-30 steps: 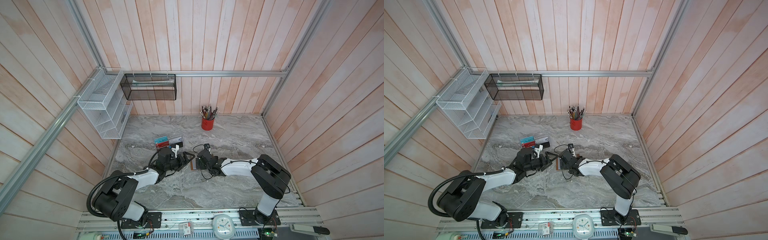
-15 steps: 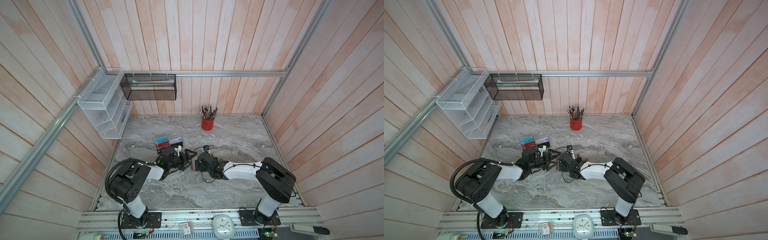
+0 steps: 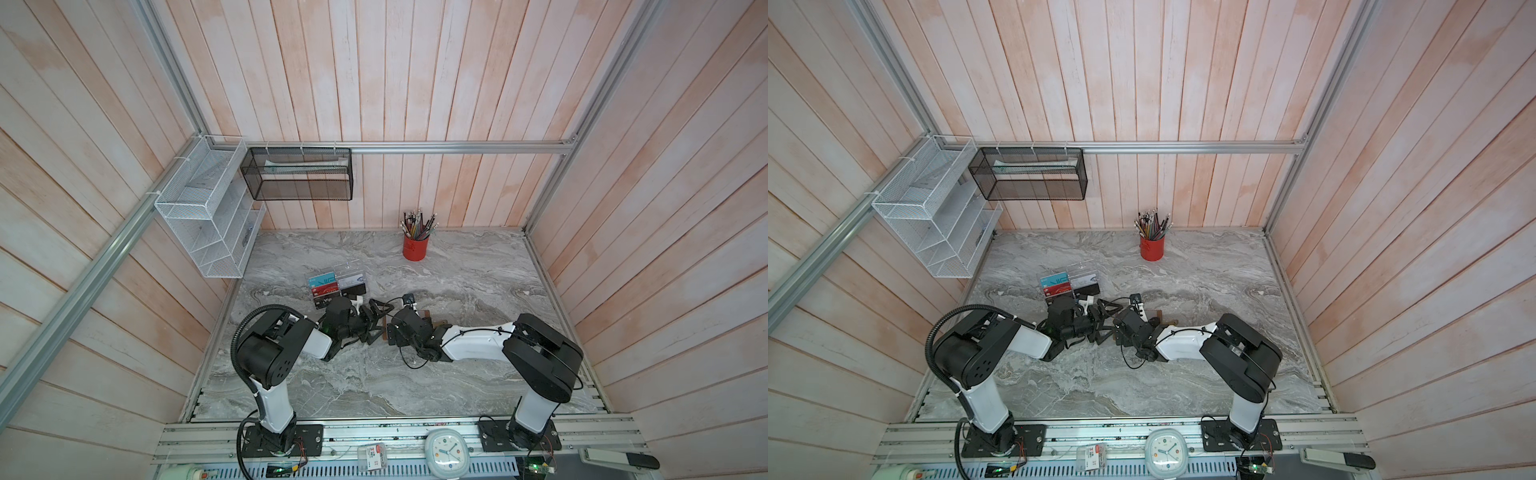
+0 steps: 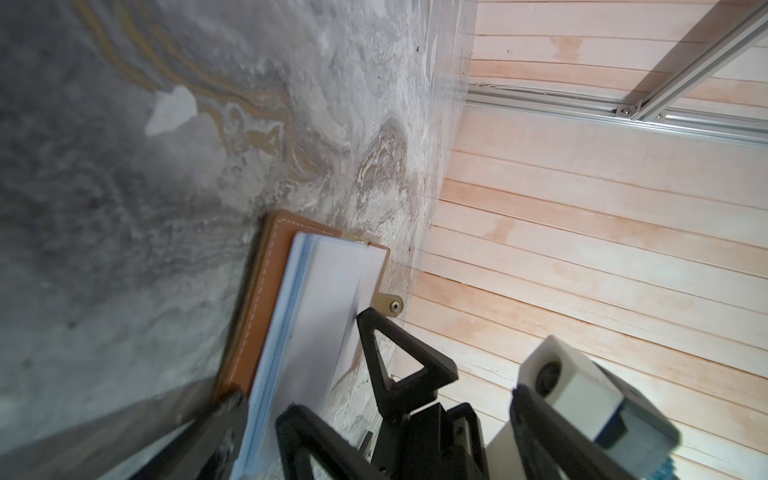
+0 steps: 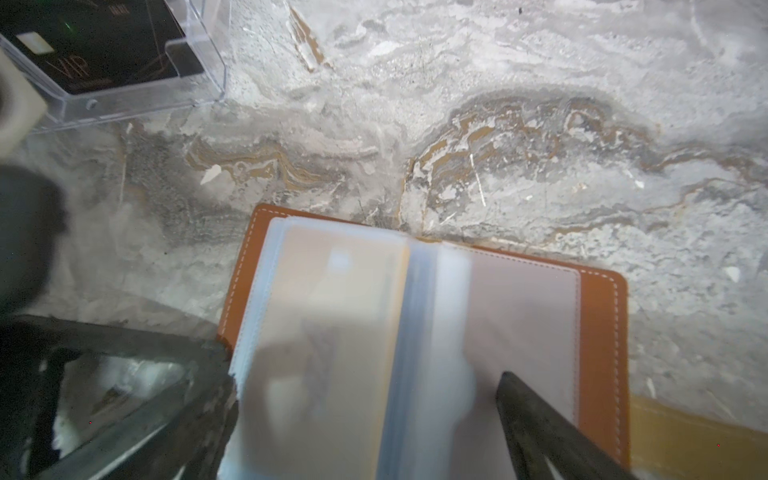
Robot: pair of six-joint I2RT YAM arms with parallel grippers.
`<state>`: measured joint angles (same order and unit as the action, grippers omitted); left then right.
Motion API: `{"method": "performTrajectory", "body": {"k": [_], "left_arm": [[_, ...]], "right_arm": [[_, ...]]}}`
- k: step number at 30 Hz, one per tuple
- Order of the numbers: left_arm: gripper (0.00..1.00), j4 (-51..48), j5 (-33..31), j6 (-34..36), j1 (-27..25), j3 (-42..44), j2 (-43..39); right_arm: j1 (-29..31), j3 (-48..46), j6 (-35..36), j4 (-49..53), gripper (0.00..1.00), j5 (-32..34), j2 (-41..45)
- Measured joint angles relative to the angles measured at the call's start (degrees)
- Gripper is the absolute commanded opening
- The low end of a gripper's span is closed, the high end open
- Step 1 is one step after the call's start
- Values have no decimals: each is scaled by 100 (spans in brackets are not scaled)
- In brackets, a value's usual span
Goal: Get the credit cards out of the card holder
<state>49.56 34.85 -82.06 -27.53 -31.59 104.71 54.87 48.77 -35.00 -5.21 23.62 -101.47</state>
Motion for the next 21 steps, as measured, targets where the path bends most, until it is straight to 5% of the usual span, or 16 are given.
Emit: {"method": "performTrajectory", "body": {"k": [21], "left_arm": [[100, 238, -22, -72, 7, 48, 105]], "right_arm": [[-118, -144, -254, 120, 98, 507, 96]]}}
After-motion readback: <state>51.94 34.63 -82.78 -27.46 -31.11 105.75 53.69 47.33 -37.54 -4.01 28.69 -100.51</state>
